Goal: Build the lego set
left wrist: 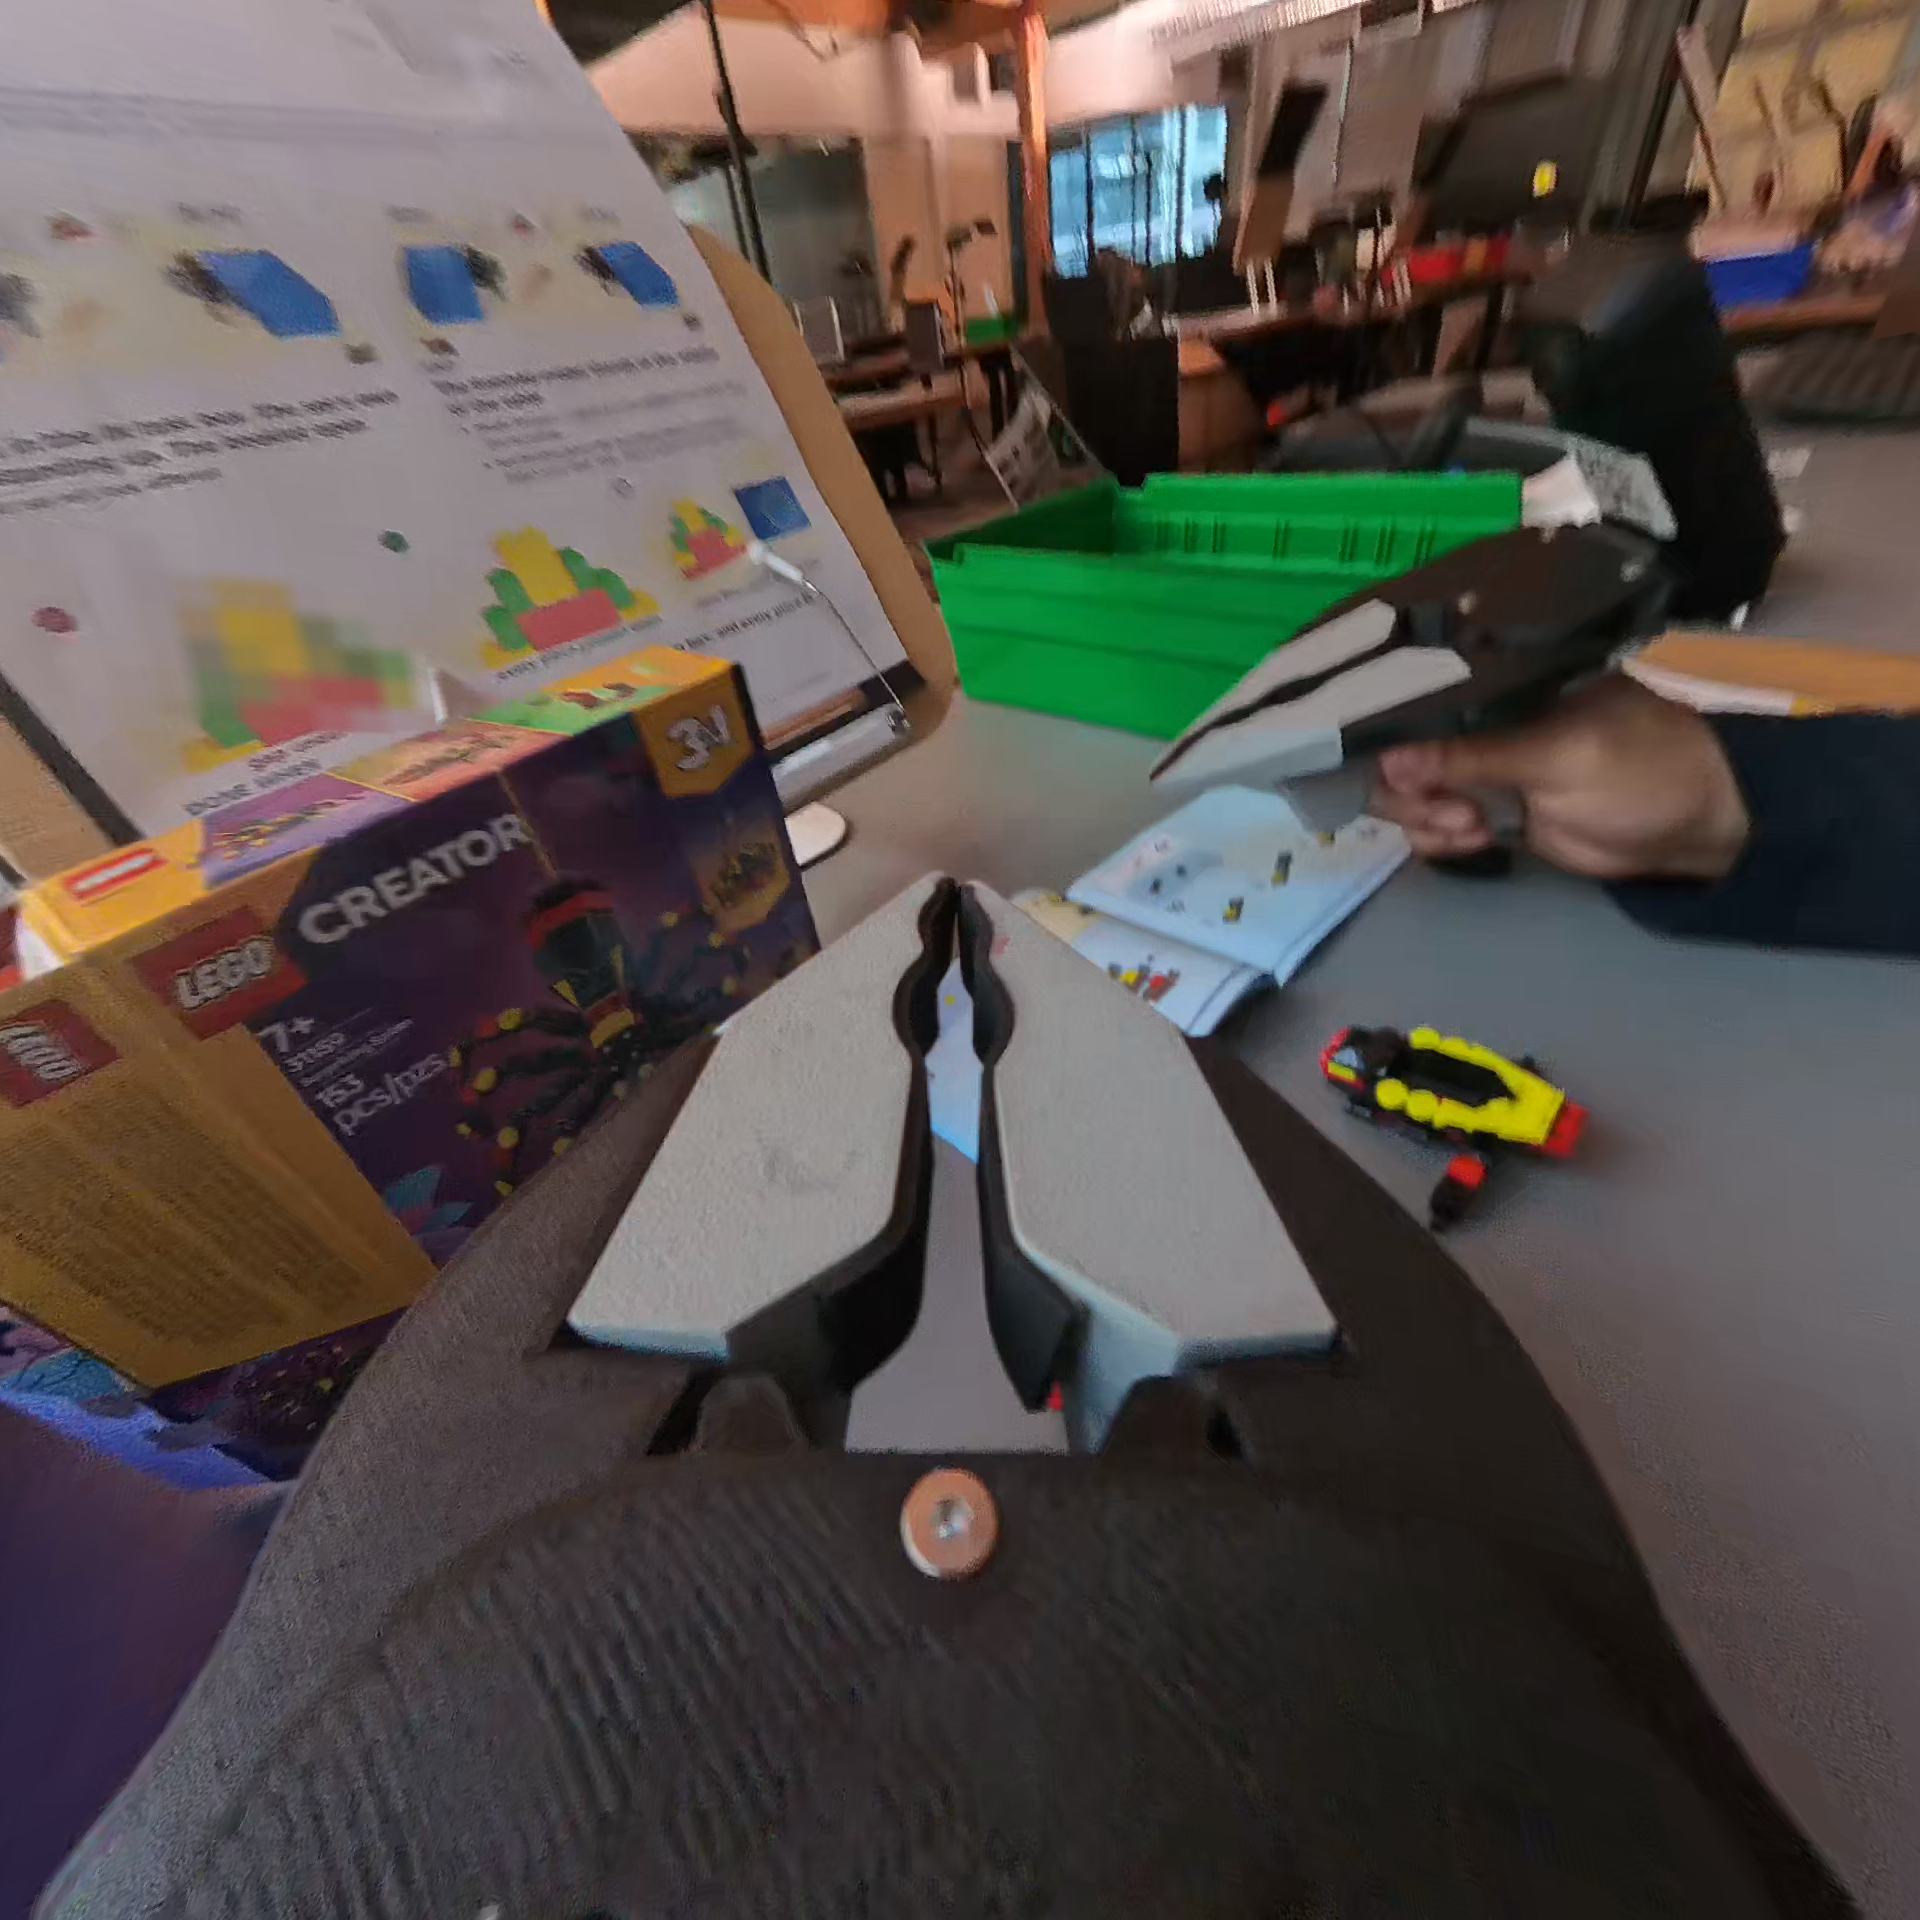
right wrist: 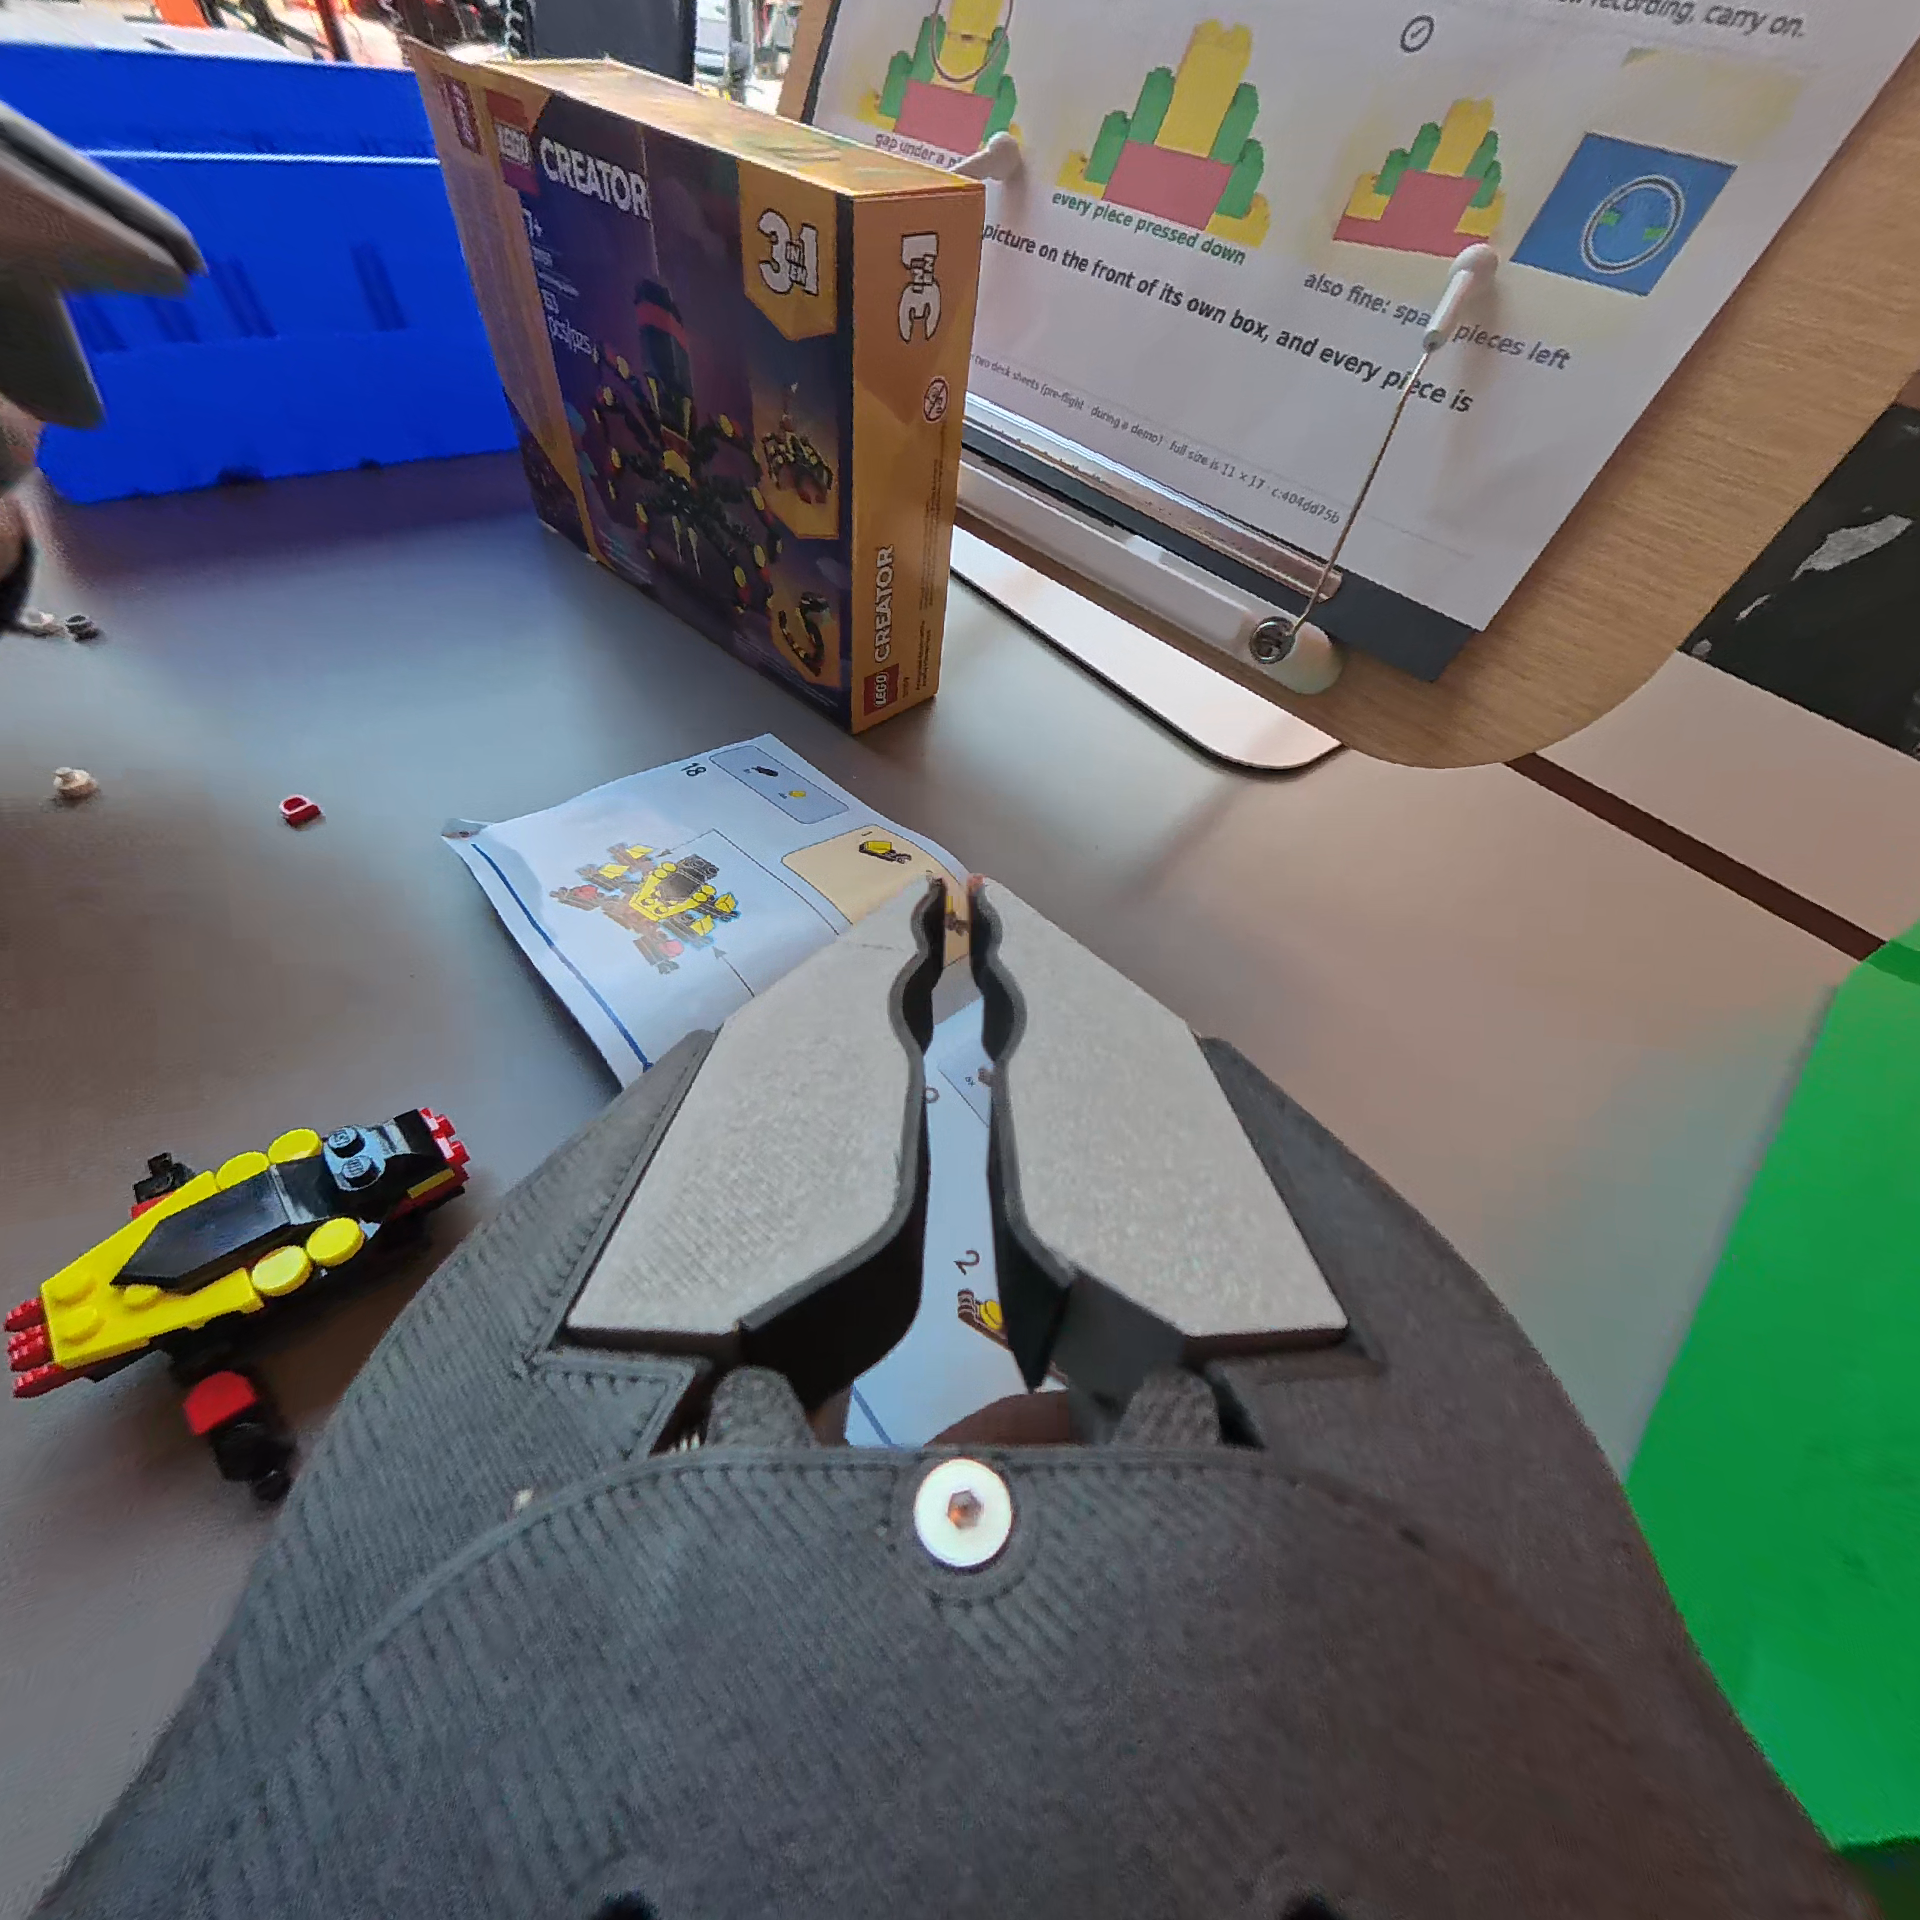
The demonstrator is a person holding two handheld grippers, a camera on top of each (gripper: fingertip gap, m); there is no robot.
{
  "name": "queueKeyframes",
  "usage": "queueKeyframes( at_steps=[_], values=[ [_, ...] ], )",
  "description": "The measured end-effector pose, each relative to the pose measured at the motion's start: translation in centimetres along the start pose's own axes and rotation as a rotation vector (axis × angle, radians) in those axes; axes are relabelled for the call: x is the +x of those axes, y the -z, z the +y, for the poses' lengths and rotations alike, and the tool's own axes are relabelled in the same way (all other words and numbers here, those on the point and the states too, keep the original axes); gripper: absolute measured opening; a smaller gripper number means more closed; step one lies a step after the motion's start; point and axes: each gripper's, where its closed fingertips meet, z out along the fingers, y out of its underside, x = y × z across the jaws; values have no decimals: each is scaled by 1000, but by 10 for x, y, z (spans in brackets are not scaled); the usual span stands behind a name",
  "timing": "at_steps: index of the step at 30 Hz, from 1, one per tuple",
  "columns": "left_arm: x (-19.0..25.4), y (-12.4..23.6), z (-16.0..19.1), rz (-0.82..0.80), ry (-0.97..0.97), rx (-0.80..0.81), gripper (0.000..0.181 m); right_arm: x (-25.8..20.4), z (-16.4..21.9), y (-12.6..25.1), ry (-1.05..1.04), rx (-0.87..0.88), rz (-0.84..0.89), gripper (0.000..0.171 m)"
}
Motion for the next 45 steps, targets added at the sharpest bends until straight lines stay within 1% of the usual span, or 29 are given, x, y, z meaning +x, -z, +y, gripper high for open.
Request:
queueKeyframes(
  at_steps=[3,5,8,9,10,13,15,17,19,21,22,23,24,25,26,27,28,31,33,37,40,41,45],
  values=[
    [9,-7,19,-1,-87,-95,0,1,-1,1,7,10,13,2],
    [7,-6,19,-10,-71,-93,1,3,-3,3,3,26,23,5],
    [-6,2,22,-65,20,-149,32,13,-3,8,1,34,74,8],
    [-7,7,20,-72,48,-156,40,15,-3,9,-4,35,84,8],
    [-8,14,15,-80,62,-152,45,17,-3,10,-11,40,89,8],
    [-26,49,-4,-169,56,-137,49,18,-4,12,-13,52,96,9],
    [-53,82,-19,-258,47,-148,51,16,-4,12,3,49,98,10],
    [-91,119,-30,-350,45,-192,53,14,-3,11,20,41,95,10],
    [-136,153,-30,-437,38,-284,54,13,-2,10,30,33,91,11],
    [-188,183,-29,-547,42,-331,52,12,-2,9,33,30,85,11],
    [-212,192,-28,-591,68,-337,51,12,-2,9,31,29,82,12],
    [-230,197,-24,-602,106,-346,50,12,-2,9,27,31,79,12],
    [-240,194,-16,-564,143,-364,49,12,-2,9,22,33,75,12],
    [-244,188,-6,-494,169,-399,49,12,-2,9,15,33,71,12],
    [-245,182,8,-421,180,-453,41,13,-2,9,8,33,68,13],
    [-244,179,25,-346,171,-527,37,13,-2,9,3,36,66,13],
    [-245,179,44,-296,148,-616,38,13,-2,10,1,39,64,13],
    [-251,194,95,-183,61,-884,36,12,-3,10,5,45,61,13],
    [-252,204,117,-131,6,-1014,35,11,-2,8,13,32,55,13],
    [-258,213,146,-65,-142,-1199,37,7,3,3,40,-6,45,13],
    [-264,219,162,-22,-189,-1308,33,5,4,2,64,-17,51,13],
    [-265,217,163,-8,-192,-1311,30,5,4,2,70,-19,52,13],
    [-262,216,172,49,-201,-1353,29,4,5,1,71,-25,43,13]
  ],
)
